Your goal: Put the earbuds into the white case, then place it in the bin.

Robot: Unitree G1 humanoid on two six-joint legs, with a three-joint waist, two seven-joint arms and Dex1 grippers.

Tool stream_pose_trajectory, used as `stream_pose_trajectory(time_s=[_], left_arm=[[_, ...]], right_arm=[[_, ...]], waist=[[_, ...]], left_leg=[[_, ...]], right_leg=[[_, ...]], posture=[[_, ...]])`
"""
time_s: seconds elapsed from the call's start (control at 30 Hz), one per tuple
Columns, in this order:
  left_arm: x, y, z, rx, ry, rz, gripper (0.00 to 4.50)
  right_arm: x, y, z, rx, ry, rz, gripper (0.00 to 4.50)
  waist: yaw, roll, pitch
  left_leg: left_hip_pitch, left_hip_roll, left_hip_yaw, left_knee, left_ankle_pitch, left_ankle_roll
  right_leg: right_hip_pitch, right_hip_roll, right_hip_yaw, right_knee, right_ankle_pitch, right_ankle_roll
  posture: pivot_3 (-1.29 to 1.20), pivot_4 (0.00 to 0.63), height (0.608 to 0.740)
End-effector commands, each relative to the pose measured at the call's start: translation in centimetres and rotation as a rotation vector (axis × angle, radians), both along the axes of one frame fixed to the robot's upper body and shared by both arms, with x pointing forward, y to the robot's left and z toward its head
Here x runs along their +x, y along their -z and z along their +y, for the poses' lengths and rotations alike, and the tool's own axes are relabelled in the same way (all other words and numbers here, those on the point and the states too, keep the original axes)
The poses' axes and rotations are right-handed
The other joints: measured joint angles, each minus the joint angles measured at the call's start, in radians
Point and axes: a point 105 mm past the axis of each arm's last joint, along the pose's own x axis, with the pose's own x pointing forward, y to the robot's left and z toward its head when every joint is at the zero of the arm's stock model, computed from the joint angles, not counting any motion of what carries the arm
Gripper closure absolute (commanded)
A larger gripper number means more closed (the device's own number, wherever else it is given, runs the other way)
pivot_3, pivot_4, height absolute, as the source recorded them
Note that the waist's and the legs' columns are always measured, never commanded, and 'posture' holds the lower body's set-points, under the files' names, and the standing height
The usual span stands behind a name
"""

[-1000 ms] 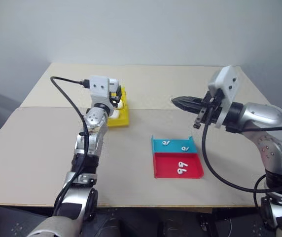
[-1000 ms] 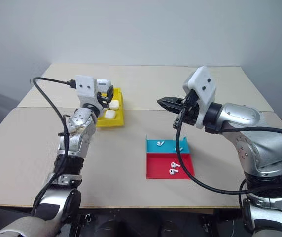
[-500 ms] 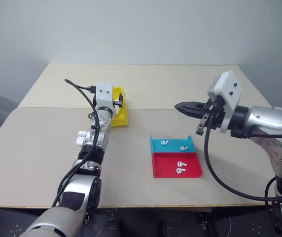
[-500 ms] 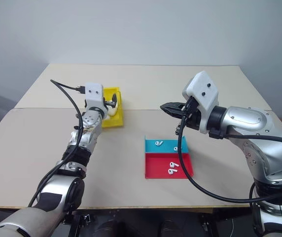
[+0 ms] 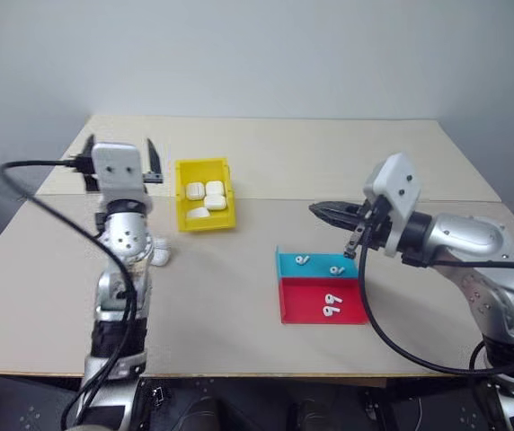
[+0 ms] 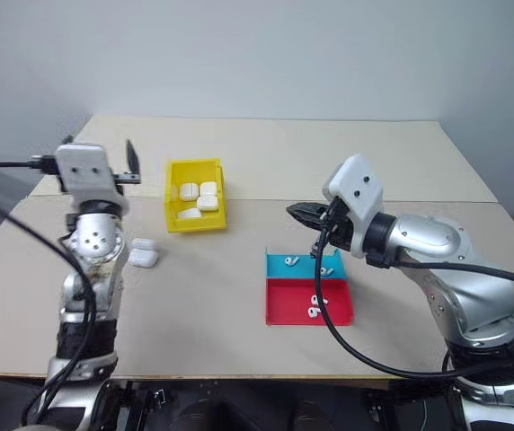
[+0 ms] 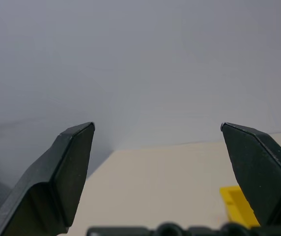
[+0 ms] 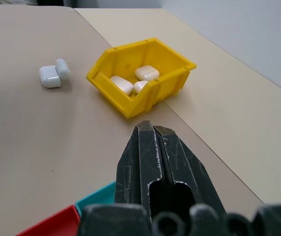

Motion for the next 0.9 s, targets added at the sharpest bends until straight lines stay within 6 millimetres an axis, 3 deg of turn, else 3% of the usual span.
stream_pose_trajectory(time_s=[0.03, 0.13, 0.37, 0.6, 0.7, 0.9], left_arm=[[-2.9, -1.0, 0.9, 0.021, -0.106, -0.021, 0.02], [-4.8, -0.7, 1.4, 0.023, -0.157, 0.005, 0.02], [-7.1, -0.3, 0.8, 0.021, -0.137, 0.070, 0.02], [-9.0, 0.9, -3.7, 0.083, 0.298, 0.156, 0.02], [-10.0, 2.1, -4.0, 0.098, 0.395, 0.236, 0.02], [-12.3, 4.5, -4.6, 0.086, 0.635, 0.344, 0.02]], right_arm=[[-0.2, -0.8, -0.2, 0.000, 0.004, -0.064, 4.50], [-0.2, -0.5, -0.5, -0.002, 0.016, -0.068, 4.50], [-0.5, 0.0, -2.2, 0.005, 0.047, -0.087, 4.50], [-0.5, 1.2, -4.5, 0.019, 0.134, -0.106, 4.50], [-1.3, 1.7, -5.2, -0.010, 0.100, -0.064, 4.50], [-3.0, 2.7, -4.8, -0.042, -0.006, 0.003, 4.50]], waist=[[-0.001, 0.000, 0.000], [-0.001, 0.000, 0.000], [0.000, 0.000, 0.000], [-0.004, 0.000, 0.000], [-0.003, 0.000, 0.000], [-0.006, 0.000, 0.000]], left_leg=[[0.000, 0.000, 0.000, 0.000, 0.000, 0.000], [0.001, 0.001, 0.000, 0.000, 0.000, 0.000], [0.000, 0.000, -0.001, 0.000, 0.000, 0.001], [0.001, 0.001, -0.001, -0.001, -0.001, 0.001], [0.001, 0.001, 0.000, -0.001, -0.001, 0.001], [0.006, 0.001, -0.001, -0.002, -0.001, 0.001]], right_leg=[[0.000, 0.000, 0.000, 0.000, 0.000, 0.000], [0.000, 0.001, 0.000, 0.000, 0.000, 0.000], [0.000, 0.001, 0.000, 0.000, 0.000, 0.000], [0.001, 0.001, 0.001, 0.000, 0.000, 0.000], [0.000, 0.001, 0.001, 0.000, 0.000, 0.000], [0.003, 0.002, 0.003, 0.000, -0.001, 0.000]], posture=[[0.00, 0.150, 0.740], [0.00, 0.150, 0.740], [0.00, 0.150, 0.740], [0.00, 0.150, 0.740], [0.00, 0.150, 0.740], [0.00, 0.150, 0.740]])
